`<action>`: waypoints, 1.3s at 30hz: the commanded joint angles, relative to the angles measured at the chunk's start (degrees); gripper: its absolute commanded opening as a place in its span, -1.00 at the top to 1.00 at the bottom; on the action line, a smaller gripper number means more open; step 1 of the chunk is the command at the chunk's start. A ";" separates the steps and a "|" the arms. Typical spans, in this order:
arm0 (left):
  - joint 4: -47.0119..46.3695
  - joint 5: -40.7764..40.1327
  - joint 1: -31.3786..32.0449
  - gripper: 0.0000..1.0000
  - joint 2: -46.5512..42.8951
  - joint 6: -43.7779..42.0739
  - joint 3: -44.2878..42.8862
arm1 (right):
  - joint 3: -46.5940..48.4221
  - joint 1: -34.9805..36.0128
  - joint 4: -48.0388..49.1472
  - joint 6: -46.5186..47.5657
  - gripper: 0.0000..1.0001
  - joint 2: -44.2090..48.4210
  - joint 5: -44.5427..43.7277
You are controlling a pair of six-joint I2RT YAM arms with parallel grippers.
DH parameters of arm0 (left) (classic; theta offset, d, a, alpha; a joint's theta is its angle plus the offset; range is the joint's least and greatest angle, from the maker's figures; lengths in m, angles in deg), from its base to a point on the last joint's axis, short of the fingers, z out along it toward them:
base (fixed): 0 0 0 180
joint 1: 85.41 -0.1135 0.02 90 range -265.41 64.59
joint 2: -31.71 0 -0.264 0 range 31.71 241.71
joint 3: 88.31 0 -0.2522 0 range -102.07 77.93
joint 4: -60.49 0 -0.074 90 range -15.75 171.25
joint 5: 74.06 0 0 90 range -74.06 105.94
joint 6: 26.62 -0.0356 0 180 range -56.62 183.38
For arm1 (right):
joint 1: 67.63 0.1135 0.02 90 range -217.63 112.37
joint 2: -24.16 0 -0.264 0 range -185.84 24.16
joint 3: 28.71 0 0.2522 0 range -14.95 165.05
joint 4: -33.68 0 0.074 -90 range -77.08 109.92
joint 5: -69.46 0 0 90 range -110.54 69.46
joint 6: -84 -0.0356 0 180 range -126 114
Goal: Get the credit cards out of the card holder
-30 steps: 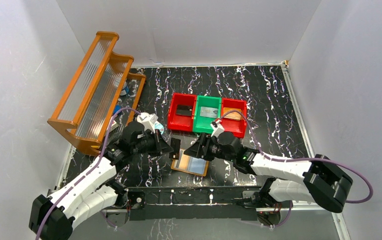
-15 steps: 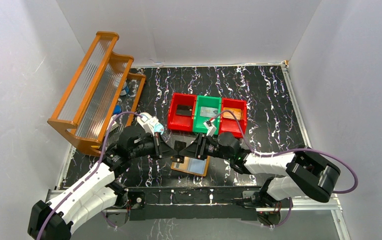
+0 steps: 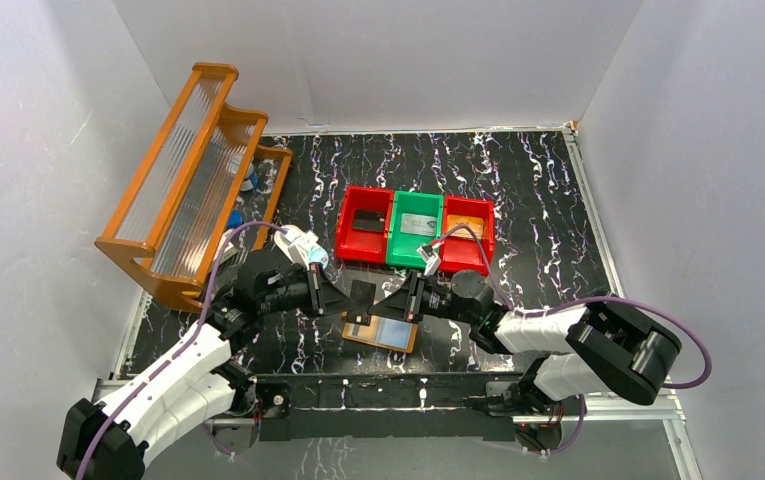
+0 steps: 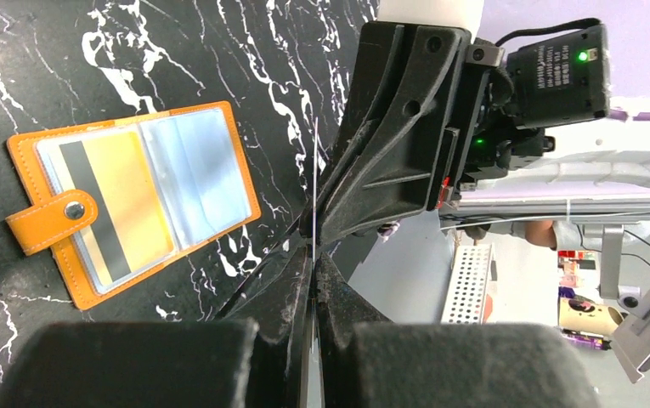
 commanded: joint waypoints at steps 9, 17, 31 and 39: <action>-8.49 8.17 -0.99 1.00 0.40 3.94 0.95 | 1.05 -0.37 15.91 -1.81 0.38 -2.04 4.86; -10.49 9.84 -1.10 1.00 0.30 5.00 1.59 | 0.51 -0.84 19.22 -2.70 0.40 -1.96 5.18; -3.03 6.67 -1.65 0.04 -0.91 1.38 -1.24 | -0.24 -1.88 23.35 -3.97 1.00 -1.38 6.99; 26.53 -20.30 -1.71 -0.97 -4.62 -12.11 -14.43 | 6.81 -2.23 -10.63 8.52 1.00 6.07 -2.48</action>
